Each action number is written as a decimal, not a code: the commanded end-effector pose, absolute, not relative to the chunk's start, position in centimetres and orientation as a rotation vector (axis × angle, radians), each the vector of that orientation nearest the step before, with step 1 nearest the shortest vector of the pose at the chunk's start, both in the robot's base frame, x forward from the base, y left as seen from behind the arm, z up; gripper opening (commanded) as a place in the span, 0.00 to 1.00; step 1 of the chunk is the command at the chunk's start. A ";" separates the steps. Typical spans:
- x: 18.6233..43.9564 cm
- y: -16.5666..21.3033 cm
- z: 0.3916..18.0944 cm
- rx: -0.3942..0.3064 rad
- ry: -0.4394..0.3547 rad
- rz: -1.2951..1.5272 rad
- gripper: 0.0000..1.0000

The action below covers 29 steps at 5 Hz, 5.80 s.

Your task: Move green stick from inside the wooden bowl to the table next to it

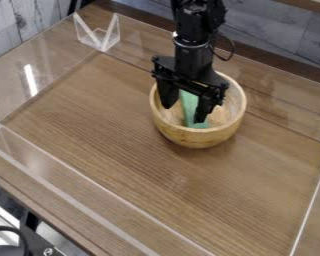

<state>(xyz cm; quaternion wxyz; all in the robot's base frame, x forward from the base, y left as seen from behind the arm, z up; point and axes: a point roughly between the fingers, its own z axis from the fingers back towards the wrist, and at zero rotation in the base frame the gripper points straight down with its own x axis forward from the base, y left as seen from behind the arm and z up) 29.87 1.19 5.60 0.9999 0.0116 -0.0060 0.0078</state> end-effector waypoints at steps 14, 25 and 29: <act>31.2 1.4 4.3 0.029 -0.096 0.079 1.00; 30.9 2.3 5.0 0.000 -0.078 0.136 0.00; 31.5 3.4 8.4 -0.053 -0.089 0.191 0.00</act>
